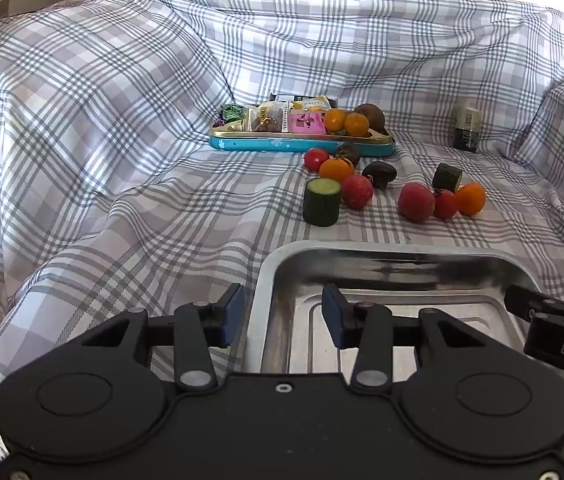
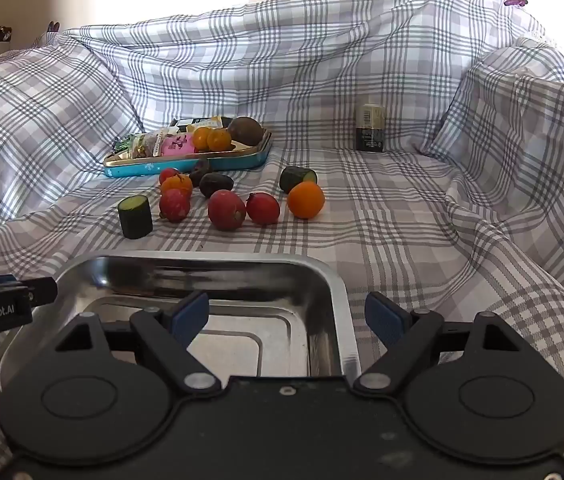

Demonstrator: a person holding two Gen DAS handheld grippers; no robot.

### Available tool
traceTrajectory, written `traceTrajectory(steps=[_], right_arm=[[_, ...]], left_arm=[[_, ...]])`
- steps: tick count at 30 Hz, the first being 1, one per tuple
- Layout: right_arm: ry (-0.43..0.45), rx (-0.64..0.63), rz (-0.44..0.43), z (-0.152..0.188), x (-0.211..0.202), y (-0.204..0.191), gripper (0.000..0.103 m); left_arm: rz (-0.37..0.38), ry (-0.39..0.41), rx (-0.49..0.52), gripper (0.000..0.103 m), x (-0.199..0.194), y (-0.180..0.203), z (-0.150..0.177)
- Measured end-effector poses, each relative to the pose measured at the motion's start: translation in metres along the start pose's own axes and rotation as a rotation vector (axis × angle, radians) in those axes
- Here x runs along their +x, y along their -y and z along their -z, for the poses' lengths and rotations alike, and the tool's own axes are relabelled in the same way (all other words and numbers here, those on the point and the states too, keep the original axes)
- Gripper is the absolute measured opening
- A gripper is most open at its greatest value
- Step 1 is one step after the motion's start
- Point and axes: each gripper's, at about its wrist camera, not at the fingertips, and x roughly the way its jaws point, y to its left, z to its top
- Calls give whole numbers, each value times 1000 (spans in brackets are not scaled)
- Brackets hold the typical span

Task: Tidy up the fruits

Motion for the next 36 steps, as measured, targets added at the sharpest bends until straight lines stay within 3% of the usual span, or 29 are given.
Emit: traceTrajectory(steps=[36], right_arm=[[-5,-12,7,0,2,-3,89]], left_arm=[[-5,-2,21,51,0,5,2]])
